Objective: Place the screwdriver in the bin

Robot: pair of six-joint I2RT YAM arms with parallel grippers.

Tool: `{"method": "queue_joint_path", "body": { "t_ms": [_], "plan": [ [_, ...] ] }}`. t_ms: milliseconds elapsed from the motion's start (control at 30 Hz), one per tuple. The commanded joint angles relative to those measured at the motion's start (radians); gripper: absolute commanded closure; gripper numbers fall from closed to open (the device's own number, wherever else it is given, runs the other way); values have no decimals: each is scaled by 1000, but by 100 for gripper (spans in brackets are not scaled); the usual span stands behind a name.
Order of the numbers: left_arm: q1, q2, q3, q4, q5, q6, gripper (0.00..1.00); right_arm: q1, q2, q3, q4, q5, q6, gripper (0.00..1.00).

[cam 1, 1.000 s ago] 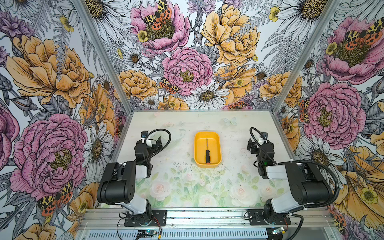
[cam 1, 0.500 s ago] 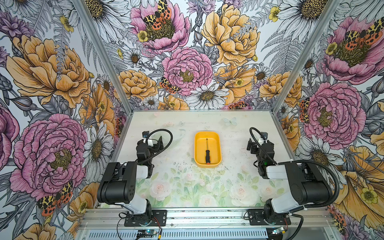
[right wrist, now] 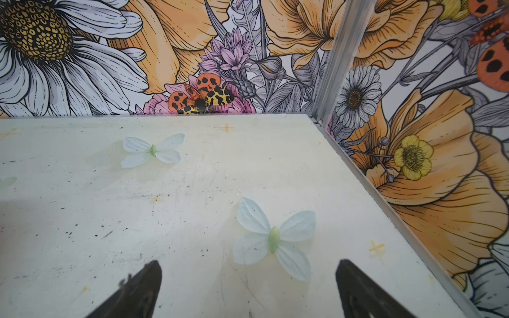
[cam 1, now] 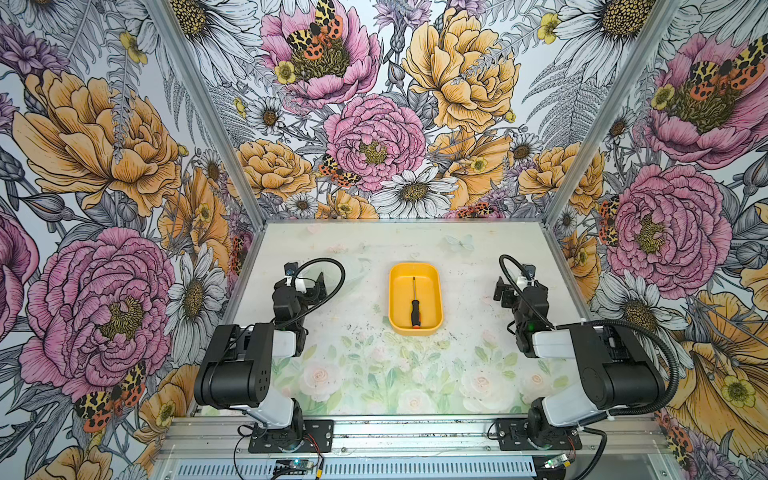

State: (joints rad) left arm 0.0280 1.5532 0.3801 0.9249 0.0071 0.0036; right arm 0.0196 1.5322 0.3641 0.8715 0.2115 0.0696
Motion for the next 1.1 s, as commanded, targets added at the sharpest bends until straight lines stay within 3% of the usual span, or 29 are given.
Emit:
{"method": "queue_joint_path", "body": {
  "t_ms": [0, 1067],
  "plan": [
    [-5, -4, -6, 17, -16, 10, 1, -4, 3, 18, 12, -11, 7, 0],
    [3, -2, -2, 14, -5, 5, 1, -23, 3, 29, -7, -49, 15, 1]
  ]
}}
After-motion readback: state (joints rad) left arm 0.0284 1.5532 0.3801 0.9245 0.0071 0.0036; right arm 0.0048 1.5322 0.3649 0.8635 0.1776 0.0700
